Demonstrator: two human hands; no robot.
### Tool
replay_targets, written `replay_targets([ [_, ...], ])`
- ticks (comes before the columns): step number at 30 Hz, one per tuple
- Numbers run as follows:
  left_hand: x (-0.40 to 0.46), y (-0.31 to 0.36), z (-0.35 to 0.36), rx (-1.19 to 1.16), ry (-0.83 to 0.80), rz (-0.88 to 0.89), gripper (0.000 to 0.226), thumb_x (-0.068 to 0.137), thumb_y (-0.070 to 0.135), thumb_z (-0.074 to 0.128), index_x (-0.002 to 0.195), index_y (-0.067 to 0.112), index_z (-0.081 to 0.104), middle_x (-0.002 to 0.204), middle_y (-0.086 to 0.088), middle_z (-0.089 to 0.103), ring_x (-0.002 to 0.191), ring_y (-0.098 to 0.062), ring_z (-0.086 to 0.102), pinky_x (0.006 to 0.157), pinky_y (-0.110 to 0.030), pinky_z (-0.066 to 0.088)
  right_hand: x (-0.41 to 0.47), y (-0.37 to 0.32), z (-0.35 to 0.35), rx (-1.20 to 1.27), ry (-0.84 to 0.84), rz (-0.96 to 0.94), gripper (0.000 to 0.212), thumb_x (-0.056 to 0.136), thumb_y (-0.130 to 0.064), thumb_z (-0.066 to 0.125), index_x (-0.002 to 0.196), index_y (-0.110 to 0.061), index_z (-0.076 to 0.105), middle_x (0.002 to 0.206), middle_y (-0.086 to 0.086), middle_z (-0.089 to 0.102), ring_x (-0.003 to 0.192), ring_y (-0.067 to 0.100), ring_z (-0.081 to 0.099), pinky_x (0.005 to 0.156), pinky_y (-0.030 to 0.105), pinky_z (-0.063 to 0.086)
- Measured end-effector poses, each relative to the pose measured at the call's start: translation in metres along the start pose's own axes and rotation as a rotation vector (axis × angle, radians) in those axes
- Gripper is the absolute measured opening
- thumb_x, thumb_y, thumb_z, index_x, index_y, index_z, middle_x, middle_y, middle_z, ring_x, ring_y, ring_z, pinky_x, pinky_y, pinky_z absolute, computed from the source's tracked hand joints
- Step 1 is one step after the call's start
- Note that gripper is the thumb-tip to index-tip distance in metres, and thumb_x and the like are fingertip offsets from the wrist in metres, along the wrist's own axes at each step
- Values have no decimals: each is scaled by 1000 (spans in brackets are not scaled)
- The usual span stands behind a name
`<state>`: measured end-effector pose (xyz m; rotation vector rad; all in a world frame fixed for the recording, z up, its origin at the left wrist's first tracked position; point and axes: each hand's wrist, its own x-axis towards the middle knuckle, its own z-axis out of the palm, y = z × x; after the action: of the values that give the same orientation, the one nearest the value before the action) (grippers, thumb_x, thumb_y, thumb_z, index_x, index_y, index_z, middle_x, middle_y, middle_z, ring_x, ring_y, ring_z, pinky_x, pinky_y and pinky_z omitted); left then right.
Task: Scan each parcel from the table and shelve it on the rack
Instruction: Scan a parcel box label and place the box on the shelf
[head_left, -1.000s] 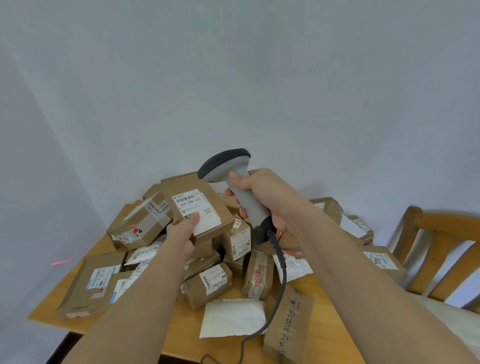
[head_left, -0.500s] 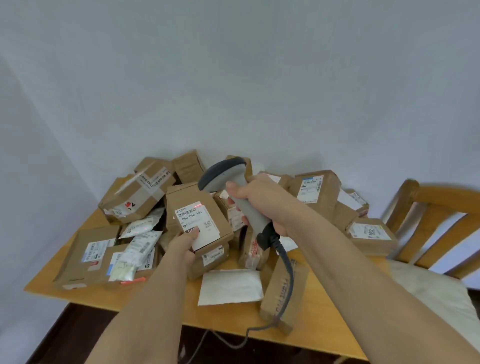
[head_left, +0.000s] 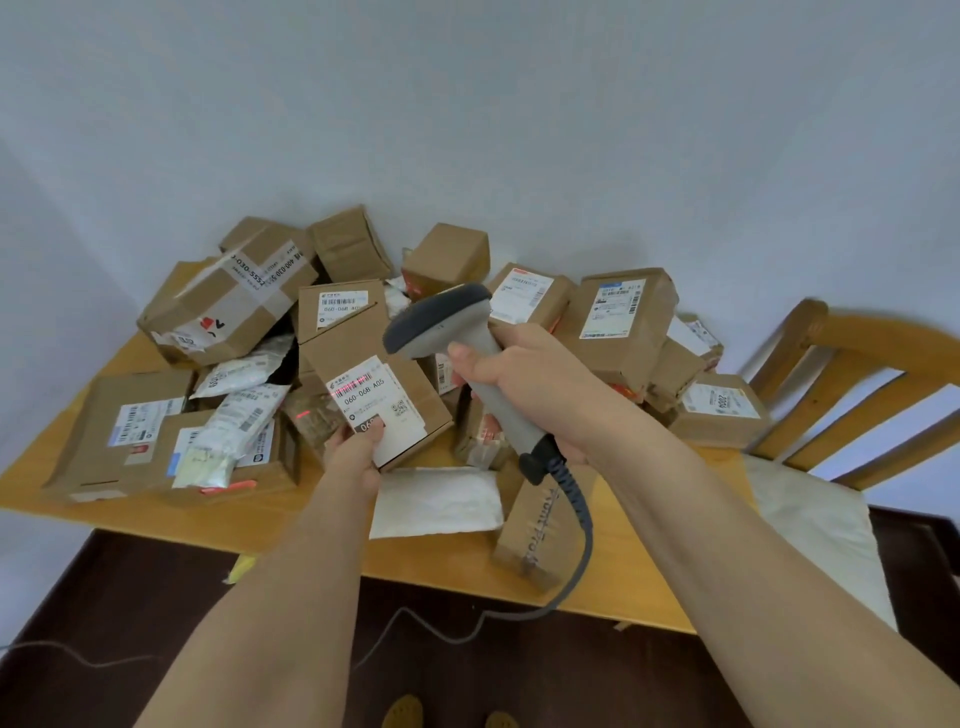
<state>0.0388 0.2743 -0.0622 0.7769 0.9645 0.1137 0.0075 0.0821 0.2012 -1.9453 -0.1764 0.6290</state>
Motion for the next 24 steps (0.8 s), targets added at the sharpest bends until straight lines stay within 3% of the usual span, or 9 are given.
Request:
replay_targets([
  [6, -12, 2, 9, 36, 19, -7, 30, 89, 1, 66, 113, 18, 59, 118, -8, 67, 108, -27, 64, 95, -50, 52, -13, -5, -11, -24, 6, -54, 13, 99, -35, 55, 98, -22, 57, 92, 2, 58, 72, 12, 53, 44, 12, 44],
  [10, -21, 6, 14, 101, 12, -28, 39, 87, 12, 72, 124, 16, 60, 114, -4, 70, 102, -23, 66, 80, -43, 54, -16, -4, -11, -52, 6, -67, 13, 99, -35, 55, 97, -22, 56, 92, 0, 57, 75, 12, 53, 46, 13, 45],
  [14, -28, 13, 16, 121, 11, -44, 41, 83, 17, 76, 121, 18, 60, 111, -4, 70, 101, -23, 67, 88, -48, 55, -20, -4, -15, -77, 3, -71, 13, 99, -34, 55, 90, -25, 54, 91, 1, 58, 72, 11, 53, 48, 14, 46],
  [17, -37, 18, 16, 138, -18, -57, 40, 85, 19, 74, 122, 20, 59, 112, -4, 70, 101, -23, 66, 88, -47, 55, -22, -3, -19, 3, 9, -73, 13, 98, -35, 58, 98, -22, 59, 108, 10, 63, 77, 14, 55, 53, 19, 49],
  [21, -62, 22, 7, 117, -134, -42, 40, 88, 19, 70, 126, 23, 58, 120, -4, 68, 108, -24, 64, 90, -51, 53, -14, 8, -24, 142, 76, -42, 20, 92, -25, 67, 108, -15, 62, 91, 5, 60, 69, 13, 56, 50, 18, 49],
  [24, -95, 26, -6, 27, -229, -17, 34, 89, 15, 67, 122, 18, 59, 115, -6, 69, 108, -25, 64, 93, -53, 51, 0, 29, -11, 277, 136, 42, 36, 87, -11, 72, 118, -20, 56, 100, 4, 63, 71, 12, 58, 53, 21, 51],
])
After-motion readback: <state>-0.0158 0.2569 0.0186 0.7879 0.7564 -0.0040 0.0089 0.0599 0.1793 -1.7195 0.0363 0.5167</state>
